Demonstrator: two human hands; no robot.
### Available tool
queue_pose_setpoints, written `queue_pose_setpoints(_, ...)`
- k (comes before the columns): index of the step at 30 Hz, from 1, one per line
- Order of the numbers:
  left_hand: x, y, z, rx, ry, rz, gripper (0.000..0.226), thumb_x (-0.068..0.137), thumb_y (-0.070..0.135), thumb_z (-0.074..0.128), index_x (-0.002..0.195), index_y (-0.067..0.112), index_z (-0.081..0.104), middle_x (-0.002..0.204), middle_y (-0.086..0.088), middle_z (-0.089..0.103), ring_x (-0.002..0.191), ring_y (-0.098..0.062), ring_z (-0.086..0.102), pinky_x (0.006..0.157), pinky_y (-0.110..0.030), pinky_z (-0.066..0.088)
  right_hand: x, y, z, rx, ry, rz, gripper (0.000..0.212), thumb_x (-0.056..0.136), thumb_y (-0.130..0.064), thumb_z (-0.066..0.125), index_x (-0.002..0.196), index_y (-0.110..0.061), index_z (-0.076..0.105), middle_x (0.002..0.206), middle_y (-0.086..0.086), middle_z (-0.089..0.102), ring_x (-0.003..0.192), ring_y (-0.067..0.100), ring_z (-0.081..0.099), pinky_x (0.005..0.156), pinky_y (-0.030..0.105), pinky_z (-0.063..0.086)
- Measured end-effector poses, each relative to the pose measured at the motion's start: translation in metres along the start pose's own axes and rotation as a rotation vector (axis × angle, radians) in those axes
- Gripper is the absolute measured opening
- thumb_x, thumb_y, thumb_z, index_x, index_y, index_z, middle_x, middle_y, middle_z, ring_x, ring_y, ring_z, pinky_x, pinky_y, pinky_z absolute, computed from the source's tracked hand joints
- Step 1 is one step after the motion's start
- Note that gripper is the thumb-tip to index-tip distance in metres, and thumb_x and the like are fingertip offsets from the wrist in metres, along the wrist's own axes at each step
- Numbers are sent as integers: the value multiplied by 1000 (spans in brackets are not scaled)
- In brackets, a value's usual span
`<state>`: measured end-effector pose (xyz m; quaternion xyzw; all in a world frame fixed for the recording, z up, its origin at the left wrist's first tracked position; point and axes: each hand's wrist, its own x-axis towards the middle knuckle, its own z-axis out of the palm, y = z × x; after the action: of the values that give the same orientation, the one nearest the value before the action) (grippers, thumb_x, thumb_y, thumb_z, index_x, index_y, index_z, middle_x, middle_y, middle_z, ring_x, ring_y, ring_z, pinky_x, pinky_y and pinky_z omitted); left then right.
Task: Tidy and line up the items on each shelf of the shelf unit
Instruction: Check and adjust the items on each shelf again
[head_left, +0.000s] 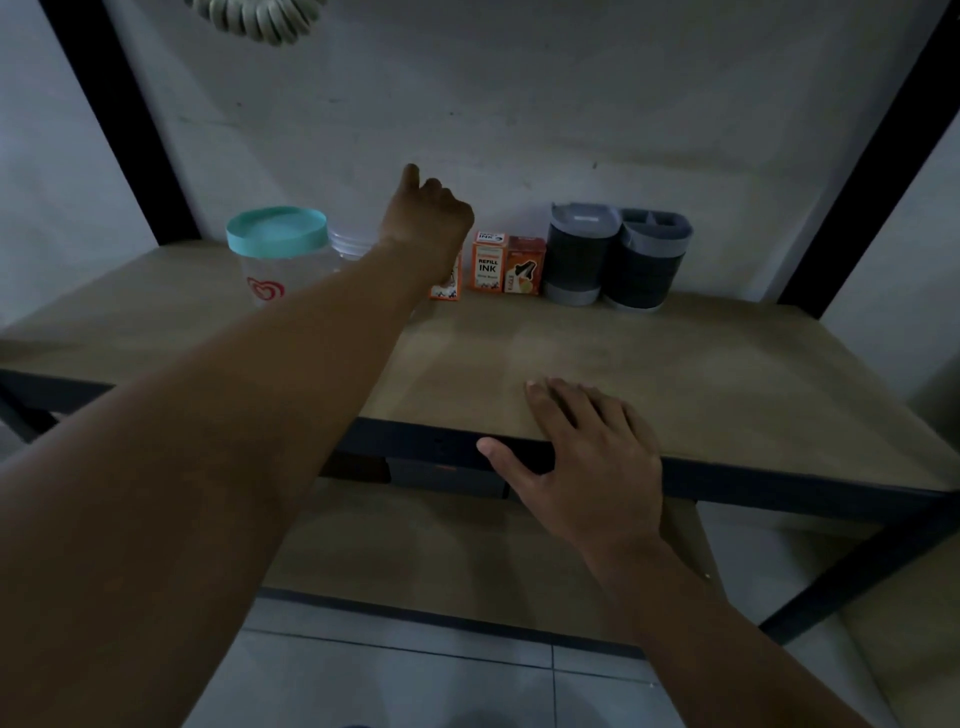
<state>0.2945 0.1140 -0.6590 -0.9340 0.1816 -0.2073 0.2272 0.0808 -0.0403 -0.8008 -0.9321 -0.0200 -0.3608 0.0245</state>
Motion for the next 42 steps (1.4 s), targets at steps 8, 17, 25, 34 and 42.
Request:
queue_pose_setpoints(8,9,6,-3,-9,33,-38,25,83,15,71,106,14,63,104,-9,65,111,-30,56,113,-47,24,0,0,-1,-26,4,4,76,90,-82,41,129,-22,66,130,1,66,120,27,60,97,44,47)
queue_pose_setpoints(17,12,11,-2,-29,51,-77,21,82,20,75,97,15,61,106,-10,65,115,-31,55,116,-48,21,0,-1,0,-23,1,4,77,90,-82,40,130,-21,66,130,1,66,121,27,60,97,43,47)
queue_pose_setpoints(25,16,16,-7,-31,68,-76,31,81,19,77,77,18,46,100,-9,65,110,-29,56,112,-46,25,1,0,3,-3,38,-7,74,90,-81,45,126,-21,69,128,2,67,117,27,62,94,43,49)
queue_pose_setpoints(34,18,15,-2,-17,70,-81,18,81,18,73,86,19,56,101,-9,66,110,-30,57,112,-47,25,0,0,4,0,73,-6,74,89,-81,47,124,-20,70,124,1,69,113,26,63,92,42,49)
queue_pose_setpoints(42,19,16,-1,-21,67,-85,21,82,20,73,85,19,52,103,-9,66,112,-29,56,113,-47,25,1,0,4,-3,57,-11,75,90,-81,44,124,-20,70,125,1,69,116,27,63,94,42,49)
